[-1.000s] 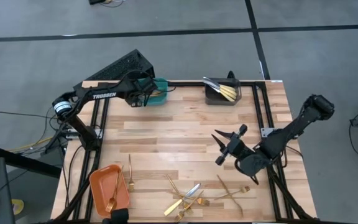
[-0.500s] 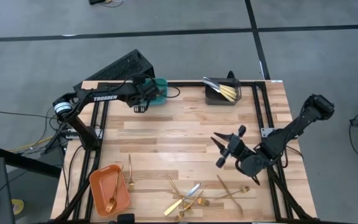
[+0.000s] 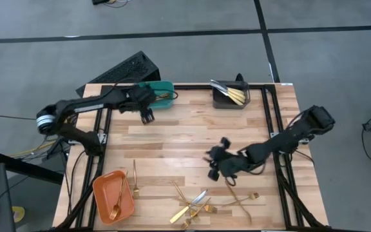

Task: Sort silverware by color (type)
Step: Put the gold fork into the orange bin

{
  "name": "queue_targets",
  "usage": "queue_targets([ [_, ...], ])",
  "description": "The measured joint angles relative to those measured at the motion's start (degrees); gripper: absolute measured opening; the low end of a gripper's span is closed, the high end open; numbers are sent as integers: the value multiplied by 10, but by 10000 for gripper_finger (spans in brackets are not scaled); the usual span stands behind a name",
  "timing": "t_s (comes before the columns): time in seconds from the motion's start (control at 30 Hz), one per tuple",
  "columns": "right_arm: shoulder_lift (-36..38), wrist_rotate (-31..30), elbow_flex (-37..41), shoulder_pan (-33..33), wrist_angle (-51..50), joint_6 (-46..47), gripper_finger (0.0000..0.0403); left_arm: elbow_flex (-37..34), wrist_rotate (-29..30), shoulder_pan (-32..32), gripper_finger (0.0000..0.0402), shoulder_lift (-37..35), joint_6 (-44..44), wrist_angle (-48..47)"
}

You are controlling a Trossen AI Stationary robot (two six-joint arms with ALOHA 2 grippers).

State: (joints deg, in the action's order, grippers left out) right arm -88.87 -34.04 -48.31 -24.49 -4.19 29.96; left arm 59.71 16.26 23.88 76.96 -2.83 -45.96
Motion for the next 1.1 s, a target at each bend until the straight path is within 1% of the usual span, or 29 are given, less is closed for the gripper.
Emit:
queue_targets([
  [0.03,-16,33,0,2,16,-11,152,-18,-31,-23,222,-21,20,24],
  [0.07,-28,59,0,3,25,-20,152,-38,-47,-49,221,-39,36,54],
  [0.13,-48,99,0,2,40,-28,148,-77,-54,-109,217,-73,70,114],
  [0.23,-54,135,0,-3,8,-15,141,-125,-48,-208,212,-105,134,186],
  [0.3,-47,150,-1,-11,-32,14,135,-149,-27,-274,211,-112,180,234],
  [0.4,-16,150,1,-38,-129,74,128,-172,31,-361,210,-112,226,294],
  [0.53,25,194,0,-95,-259,171,120,-177,126,-442,210,-92,255,339],
  [0.63,41,213,0,-154,-323,223,119,-177,189,-474,210,-68,258,385],
  [0.73,46,236,0,-210,-348,257,118,-177,226,-489,210,-36,242,435],
  [0.9,31,261,0,-275,-334,296,118,-177,231,-490,210,22,191,523],
  [1.0,16,276,0,-293,-324,317,118,-168,233,-489,210,46,166,532],
  [1.1,4,273,0,-303,-317,317,118,-154,235,-489,210,57,151,532],
])
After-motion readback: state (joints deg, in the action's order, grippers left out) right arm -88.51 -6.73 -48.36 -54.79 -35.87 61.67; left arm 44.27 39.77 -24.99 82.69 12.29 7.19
